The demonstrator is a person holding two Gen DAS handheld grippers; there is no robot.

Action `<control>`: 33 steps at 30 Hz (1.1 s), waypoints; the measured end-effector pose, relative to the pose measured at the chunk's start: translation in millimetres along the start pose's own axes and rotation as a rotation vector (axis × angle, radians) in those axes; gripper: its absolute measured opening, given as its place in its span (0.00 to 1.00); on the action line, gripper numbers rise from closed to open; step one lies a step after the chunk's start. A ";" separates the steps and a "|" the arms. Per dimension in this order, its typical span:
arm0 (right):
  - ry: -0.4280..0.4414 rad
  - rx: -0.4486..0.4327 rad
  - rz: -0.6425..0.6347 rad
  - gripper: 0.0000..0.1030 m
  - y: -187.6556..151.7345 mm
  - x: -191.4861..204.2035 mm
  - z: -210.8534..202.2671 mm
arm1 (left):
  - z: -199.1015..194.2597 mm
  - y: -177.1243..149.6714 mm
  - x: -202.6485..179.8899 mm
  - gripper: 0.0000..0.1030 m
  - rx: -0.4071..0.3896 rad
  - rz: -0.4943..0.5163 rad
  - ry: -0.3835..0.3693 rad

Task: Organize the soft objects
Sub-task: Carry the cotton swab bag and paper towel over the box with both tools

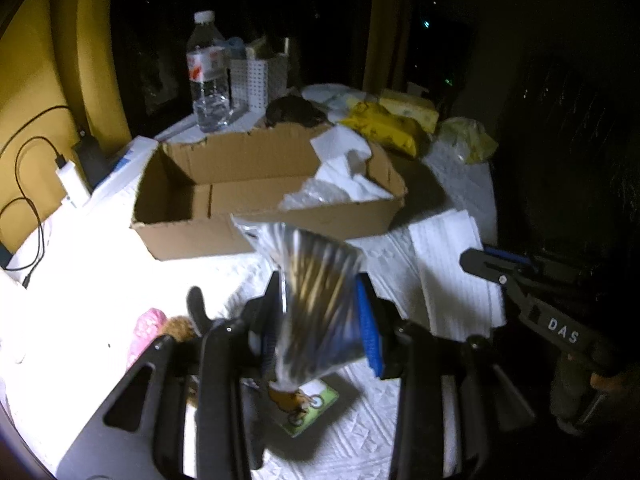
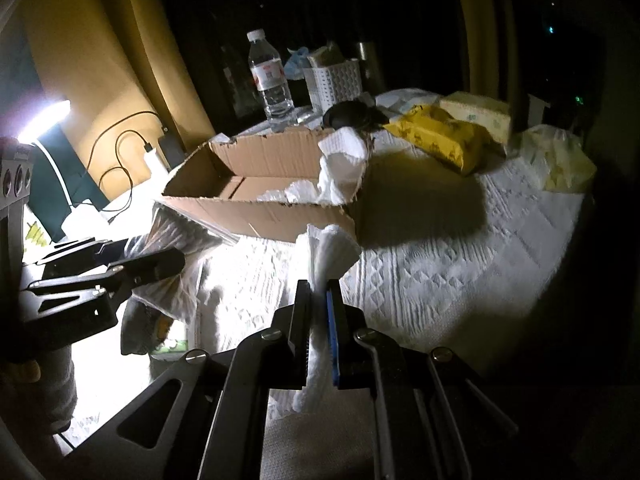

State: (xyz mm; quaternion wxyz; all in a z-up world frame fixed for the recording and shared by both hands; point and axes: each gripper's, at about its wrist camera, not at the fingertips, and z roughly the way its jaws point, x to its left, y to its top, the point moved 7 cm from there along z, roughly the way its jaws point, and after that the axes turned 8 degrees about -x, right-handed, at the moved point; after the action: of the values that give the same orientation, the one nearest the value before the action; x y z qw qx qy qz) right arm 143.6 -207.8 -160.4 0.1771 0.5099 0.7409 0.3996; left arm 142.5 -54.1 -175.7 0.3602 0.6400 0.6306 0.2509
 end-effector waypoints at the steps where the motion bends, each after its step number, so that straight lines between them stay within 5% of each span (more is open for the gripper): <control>1: 0.000 -0.003 -0.003 0.08 1.9 0.6 -0.5 | -0.8 1.2 1.6 0.35 -0.003 -0.003 0.000; 33: 0.009 -0.076 -0.060 0.08 68.8 13.0 21.8 | 7.0 72.9 58.0 0.35 -0.112 -0.019 0.040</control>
State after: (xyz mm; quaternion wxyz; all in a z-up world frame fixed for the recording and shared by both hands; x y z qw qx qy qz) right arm 195.1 -176.1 -118.9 0.2050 0.4786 0.7410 0.4240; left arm 198.1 6.2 -131.0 0.3852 0.6079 0.6285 0.2951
